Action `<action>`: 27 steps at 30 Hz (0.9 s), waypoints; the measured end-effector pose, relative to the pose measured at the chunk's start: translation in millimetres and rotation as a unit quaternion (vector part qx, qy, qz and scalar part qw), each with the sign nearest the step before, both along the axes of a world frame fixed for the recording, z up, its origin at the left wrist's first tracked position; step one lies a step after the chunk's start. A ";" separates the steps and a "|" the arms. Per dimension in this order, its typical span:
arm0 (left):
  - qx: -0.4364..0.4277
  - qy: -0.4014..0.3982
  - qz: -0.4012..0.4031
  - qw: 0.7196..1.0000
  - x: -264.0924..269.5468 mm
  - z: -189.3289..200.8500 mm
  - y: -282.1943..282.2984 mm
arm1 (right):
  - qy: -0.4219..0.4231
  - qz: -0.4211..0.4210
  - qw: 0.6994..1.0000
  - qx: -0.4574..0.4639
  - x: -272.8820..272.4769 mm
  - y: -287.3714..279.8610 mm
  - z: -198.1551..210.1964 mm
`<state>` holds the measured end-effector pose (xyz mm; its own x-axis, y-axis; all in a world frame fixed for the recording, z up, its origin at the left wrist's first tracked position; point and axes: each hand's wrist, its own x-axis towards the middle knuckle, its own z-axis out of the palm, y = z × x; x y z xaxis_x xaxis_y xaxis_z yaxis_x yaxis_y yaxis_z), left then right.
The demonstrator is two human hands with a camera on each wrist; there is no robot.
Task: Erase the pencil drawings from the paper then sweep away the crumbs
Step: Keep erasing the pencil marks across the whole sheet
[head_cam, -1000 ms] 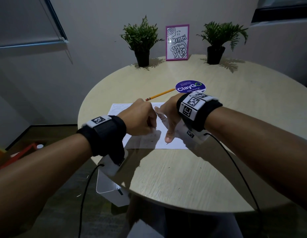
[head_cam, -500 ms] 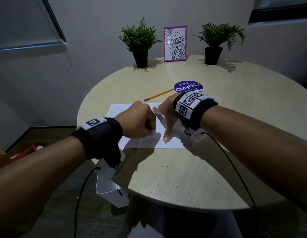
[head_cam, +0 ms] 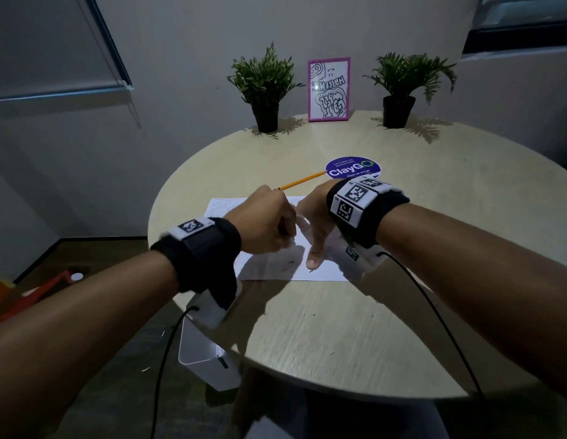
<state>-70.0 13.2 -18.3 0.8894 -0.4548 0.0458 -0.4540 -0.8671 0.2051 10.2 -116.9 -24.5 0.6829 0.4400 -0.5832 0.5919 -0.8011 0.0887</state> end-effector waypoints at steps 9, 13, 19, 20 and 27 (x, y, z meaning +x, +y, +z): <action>0.014 0.071 -0.031 0.997 -15.3 -6.6 7.8 | -0.002 -0.005 1.000 -0.008 -0.7 0.3 0.9; -0.080 0.072 0.047 0.993 -9.8 -8.7 -4.7 | -0.010 0.005 1.000 -0.014 -2.0 -1.9 3.3; -0.080 0.117 0.134 0.981 -6.3 -13.3 -10.1 | -0.023 -0.002 0.999 -0.027 -4.3 -2.7 4.4; -0.070 0.124 0.147 0.979 -5.4 -12.1 -4.8 | -0.025 -0.009 0.999 -0.027 -3.8 -4.2 4.1; -0.068 0.150 0.146 0.976 -4.6 -0.7 2.2 | -0.030 0.000 0.998 -0.063 -2.0 -1.9 3.6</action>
<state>-74.6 15.5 -19.0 0.9629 -0.1881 -0.1933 -0.0939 -0.9057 0.4134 8.1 -118.8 -21.0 0.7184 0.3668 -0.5910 0.5829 -0.7811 0.2237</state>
